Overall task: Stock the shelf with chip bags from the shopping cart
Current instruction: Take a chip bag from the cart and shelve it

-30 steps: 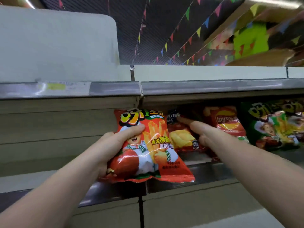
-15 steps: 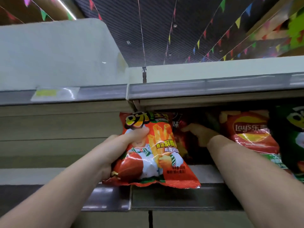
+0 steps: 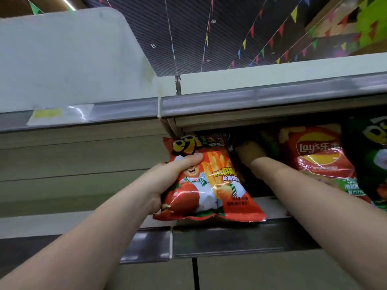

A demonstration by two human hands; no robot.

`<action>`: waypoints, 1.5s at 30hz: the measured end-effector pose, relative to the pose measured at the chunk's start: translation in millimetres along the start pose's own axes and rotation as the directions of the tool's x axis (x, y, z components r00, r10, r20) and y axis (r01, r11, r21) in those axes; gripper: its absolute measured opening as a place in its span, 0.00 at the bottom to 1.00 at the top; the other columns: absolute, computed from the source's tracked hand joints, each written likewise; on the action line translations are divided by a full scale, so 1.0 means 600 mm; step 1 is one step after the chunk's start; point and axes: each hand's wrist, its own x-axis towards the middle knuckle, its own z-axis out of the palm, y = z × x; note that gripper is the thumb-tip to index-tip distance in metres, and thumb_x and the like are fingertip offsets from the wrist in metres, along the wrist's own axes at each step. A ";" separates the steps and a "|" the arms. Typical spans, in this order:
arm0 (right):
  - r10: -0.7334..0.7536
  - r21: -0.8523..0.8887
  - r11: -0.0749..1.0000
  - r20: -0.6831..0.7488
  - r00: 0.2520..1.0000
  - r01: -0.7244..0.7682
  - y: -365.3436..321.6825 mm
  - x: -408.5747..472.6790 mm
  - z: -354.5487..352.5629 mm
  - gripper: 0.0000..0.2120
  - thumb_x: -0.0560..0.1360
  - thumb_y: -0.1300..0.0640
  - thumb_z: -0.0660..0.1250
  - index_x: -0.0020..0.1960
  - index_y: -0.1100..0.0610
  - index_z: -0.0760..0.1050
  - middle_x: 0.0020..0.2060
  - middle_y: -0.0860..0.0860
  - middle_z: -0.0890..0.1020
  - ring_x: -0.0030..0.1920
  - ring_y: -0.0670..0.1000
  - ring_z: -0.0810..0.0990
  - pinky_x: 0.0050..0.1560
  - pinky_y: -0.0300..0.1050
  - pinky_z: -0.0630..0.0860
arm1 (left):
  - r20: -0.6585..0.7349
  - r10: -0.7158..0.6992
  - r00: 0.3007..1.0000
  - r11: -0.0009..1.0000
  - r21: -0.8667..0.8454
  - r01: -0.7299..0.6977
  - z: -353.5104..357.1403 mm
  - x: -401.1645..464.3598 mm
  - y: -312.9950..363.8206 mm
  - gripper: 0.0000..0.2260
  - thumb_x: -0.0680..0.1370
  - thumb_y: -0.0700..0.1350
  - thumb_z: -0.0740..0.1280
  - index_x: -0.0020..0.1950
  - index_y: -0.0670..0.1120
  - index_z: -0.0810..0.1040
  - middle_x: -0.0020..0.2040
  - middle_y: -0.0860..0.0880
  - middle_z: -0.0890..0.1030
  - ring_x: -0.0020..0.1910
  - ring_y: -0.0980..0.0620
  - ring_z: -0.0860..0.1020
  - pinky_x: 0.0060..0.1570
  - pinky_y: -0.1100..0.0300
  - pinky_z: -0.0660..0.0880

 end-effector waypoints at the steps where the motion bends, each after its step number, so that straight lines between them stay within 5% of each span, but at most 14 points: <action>1: -0.021 -0.015 1.000 0.016 1.000 0.021 0.000 -0.005 0.001 0.16 0.81 0.60 0.55 0.64 0.67 0.72 0.60 0.62 0.76 0.58 0.60 0.76 0.51 0.40 0.73 | 0.007 -0.012 1.000 1.000 -0.005 0.012 0.007 0.010 0.003 0.24 0.61 0.54 0.75 0.52 0.43 0.81 0.45 0.42 0.85 0.37 0.45 0.83 0.42 0.55 0.80; 4: -0.001 0.087 0.996 0.053 0.999 -0.003 0.002 -0.043 -0.017 0.10 0.81 0.61 0.56 0.48 0.62 0.75 0.43 0.57 0.78 0.39 0.52 0.76 0.29 0.31 0.72 | 0.011 -0.044 0.999 0.998 -0.054 0.044 0.030 0.049 0.004 0.18 0.69 0.54 0.73 0.53 0.44 0.81 0.46 0.42 0.85 0.38 0.45 0.82 0.43 0.53 0.80; 6: 0.027 0.172 0.984 0.050 0.998 -0.035 0.008 -0.057 -0.031 0.11 0.81 0.62 0.54 0.44 0.60 0.73 0.47 0.59 0.78 0.48 0.57 0.77 0.45 0.35 0.73 | 0.038 -0.060 0.998 0.996 -0.058 0.062 0.048 0.070 0.008 0.18 0.70 0.55 0.74 0.52 0.43 0.81 0.46 0.41 0.84 0.38 0.45 0.82 0.45 0.52 0.80; 8: 0.040 0.230 0.972 0.045 0.998 -0.049 0.017 -0.057 -0.045 0.11 0.80 0.57 0.58 0.55 0.62 0.74 0.51 0.61 0.79 0.54 0.60 0.77 0.57 0.46 0.72 | 0.054 -0.031 0.998 0.996 -0.085 0.035 0.066 0.083 0.013 0.14 0.70 0.53 0.74 0.47 0.44 0.81 0.45 0.41 0.84 0.36 0.46 0.81 0.45 0.53 0.79; 11: 0.055 0.216 0.974 0.096 0.994 -0.074 0.030 -0.052 -0.046 0.14 0.77 0.47 0.63 0.57 0.55 0.74 0.53 0.56 0.80 0.55 0.57 0.78 0.63 0.51 0.72 | -0.003 0.107 0.994 0.977 -0.186 -0.106 0.082 0.111 0.008 0.07 0.72 0.44 0.74 0.47 0.44 0.80 0.49 0.40 0.84 0.33 0.49 0.81 0.40 0.55 0.80; 14: 0.018 0.136 0.990 0.128 0.992 -0.036 0.030 -0.046 -0.036 0.20 0.77 0.48 0.62 0.65 0.55 0.71 0.60 0.54 0.77 0.59 0.56 0.76 0.65 0.52 0.70 | -0.076 0.174 0.982 0.963 -0.196 -0.186 0.091 0.133 -0.009 0.17 0.71 0.43 0.74 0.58 0.41 0.79 0.54 0.40 0.82 0.43 0.46 0.82 0.49 0.52 0.80; 18: -0.092 0.060 0.994 0.079 0.993 0.087 0.036 -0.035 -0.026 0.23 0.77 0.55 0.63 0.71 0.56 0.64 0.64 0.55 0.73 0.63 0.58 0.73 0.66 0.53 0.69 | -0.095 0.115 0.989 0.985 -0.119 -0.126 0.098 0.148 -0.031 0.17 0.76 0.43 0.70 0.63 0.40 0.75 0.56 0.41 0.80 0.56 0.41 0.79 0.60 0.46 0.75; 21: -0.133 0.014 0.991 0.047 0.990 0.132 0.046 -0.030 -0.018 0.25 0.77 0.55 0.63 0.73 0.56 0.62 0.68 0.56 0.70 0.66 0.58 0.71 0.67 0.54 0.68 | -0.060 0.172 0.983 0.983 -0.056 -0.175 0.098 0.161 -0.040 0.26 0.68 0.52 0.75 0.63 0.47 0.74 0.58 0.44 0.81 0.56 0.42 0.80 0.60 0.44 0.75; 24: -0.127 -0.028 0.991 0.018 0.992 0.128 0.049 -0.027 -0.015 0.25 0.78 0.54 0.63 0.73 0.55 0.61 0.68 0.56 0.70 0.66 0.59 0.71 0.66 0.54 0.69 | -0.041 0.124 0.991 0.992 -0.010 -0.125 0.094 0.167 -0.048 0.20 0.69 0.54 0.70 0.58 0.50 0.74 0.57 0.45 0.81 0.55 0.43 0.80 0.59 0.44 0.76; 29: -0.111 -0.115 0.987 0.006 0.994 0.111 0.056 -0.017 -0.004 0.25 0.79 0.54 0.60 0.73 0.56 0.59 0.69 0.59 0.69 0.66 0.61 0.70 0.66 0.57 0.68 | -0.052 0.262 0.964 0.965 0.046 -0.260 0.091 0.169 -0.050 0.37 0.60 0.60 0.72 0.67 0.58 0.66 0.64 0.49 0.77 0.60 0.44 0.78 0.62 0.45 0.73; 34: -0.115 -0.107 0.988 -0.001 0.993 0.115 0.055 -0.022 -0.007 0.22 0.79 0.53 0.59 0.71 0.57 0.62 0.66 0.58 0.72 0.64 0.60 0.72 0.65 0.56 0.69 | -0.090 0.281 0.955 0.958 0.082 -0.274 0.101 0.149 -0.041 0.28 0.76 0.51 0.69 0.73 0.52 0.63 0.65 0.49 0.75 0.59 0.46 0.76 0.62 0.52 0.72; 38: -0.130 -0.224 0.968 -0.049 0.990 0.116 0.047 -0.044 -0.017 0.24 0.79 0.52 0.60 0.72 0.56 0.61 0.66 0.57 0.72 0.64 0.59 0.72 0.64 0.51 0.70 | -0.164 0.330 0.930 0.943 0.104 -0.317 0.098 0.129 -0.027 0.25 0.76 0.47 0.68 0.70 0.53 0.63 0.68 0.47 0.72 0.60 0.45 0.72 0.58 0.55 0.69; 41: -0.279 -0.371 0.903 -0.118 0.953 0.218 0.025 -0.078 -0.023 0.28 0.77 0.58 0.61 0.75 0.53 0.56 0.67 0.56 0.69 0.64 0.59 0.72 0.59 0.47 0.71 | -0.177 0.358 0.917 0.932 0.133 -0.338 0.083 0.111 -0.018 0.27 0.76 0.48 0.69 0.72 0.53 0.62 0.64 0.48 0.72 0.57 0.48 0.70 0.54 0.58 0.66; 45: -0.471 -0.471 0.786 -0.036 0.881 0.401 -0.001 -0.138 -0.005 0.18 0.77 0.56 0.62 0.66 0.56 0.70 0.53 0.55 0.76 0.53 0.55 0.77 0.51 0.46 0.75 | -0.193 0.255 0.947 0.955 0.201 -0.217 0.051 0.075 -0.016 0.16 0.78 0.46 0.65 0.65 0.45 0.71 0.53 0.46 0.73 0.51 0.47 0.72 0.51 0.58 0.70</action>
